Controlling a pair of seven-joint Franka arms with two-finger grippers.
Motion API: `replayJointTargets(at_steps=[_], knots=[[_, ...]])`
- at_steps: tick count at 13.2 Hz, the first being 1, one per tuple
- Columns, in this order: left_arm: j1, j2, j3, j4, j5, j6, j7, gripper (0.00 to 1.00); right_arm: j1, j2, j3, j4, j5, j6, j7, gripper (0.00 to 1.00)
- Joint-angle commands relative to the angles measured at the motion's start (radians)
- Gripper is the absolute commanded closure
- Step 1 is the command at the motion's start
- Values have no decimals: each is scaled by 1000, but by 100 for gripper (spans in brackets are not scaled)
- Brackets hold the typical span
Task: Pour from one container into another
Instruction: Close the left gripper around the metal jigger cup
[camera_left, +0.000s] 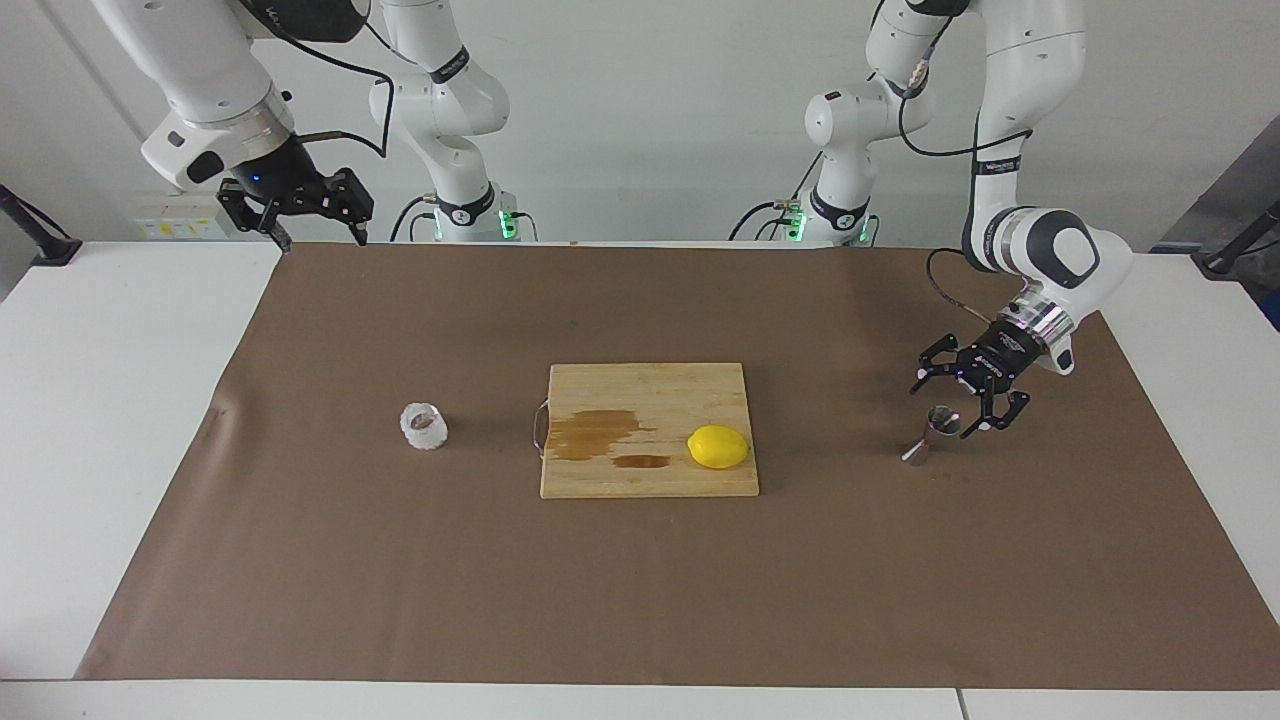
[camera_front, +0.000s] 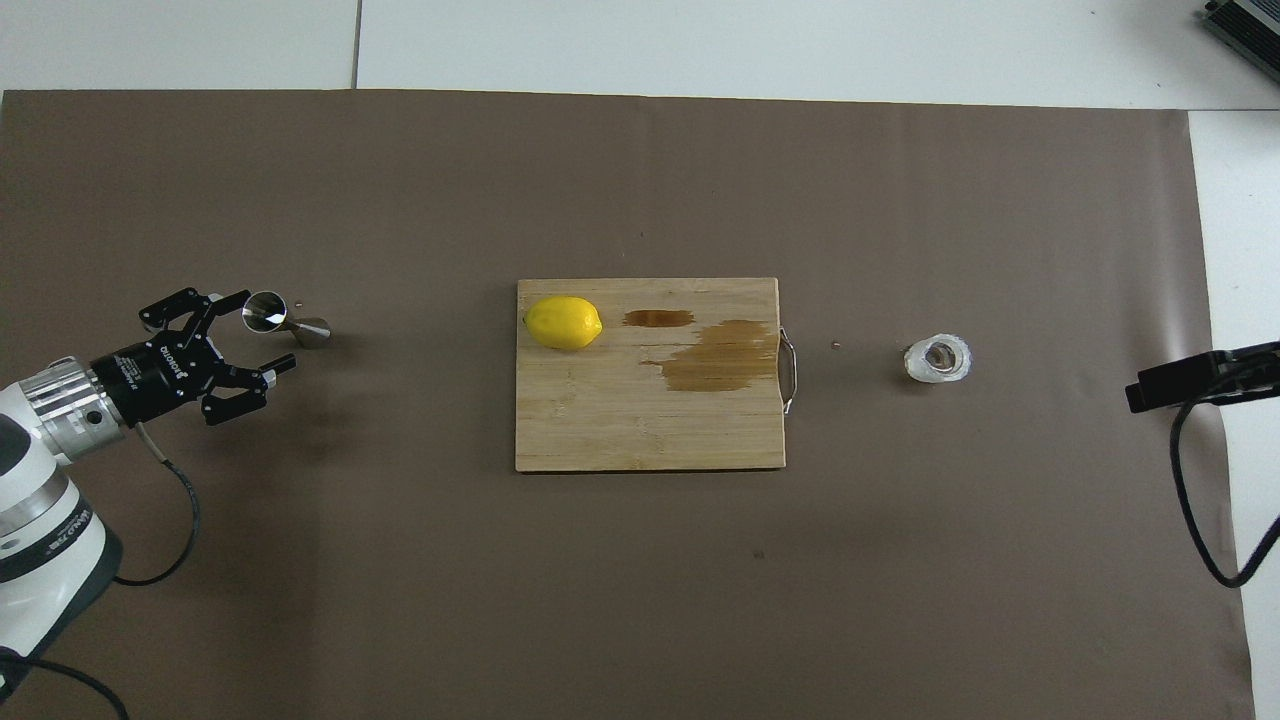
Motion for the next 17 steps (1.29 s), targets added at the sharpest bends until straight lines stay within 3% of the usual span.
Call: replayJointTargets(at_steps=[1,6,7,8,10,11,14,17], knots=[[-12,-3,7,-19,-39,18,35,0,-5,3,7,10,-6,-16,15,0],[-21,-3,7,-19,-57,21,56,0,-5,3,7,10,-6,-16,15,0],[-23,-3,7,-19,-66,25,56,4,-5,3,7,10,-6,-16,15,0],[-26,-3,7,-19,-69,29,55,14,-5,3,7,10,-5,-16,15,0],[-26,-3,7,-19,-69,32,55,45,-5,3,7,10,-6,-16,15,0],[-26,-2,7,-19,-69,32,53,54,-5,3,7,10,-6,-16,15,0],[-26,-2,7,-14,-69,34,52,56,-5,3,7,10,-6,-16,15,0],[-26,0,7,-11,-69,34,50,100,-5,3,7,10,-6,-16,15,0]])
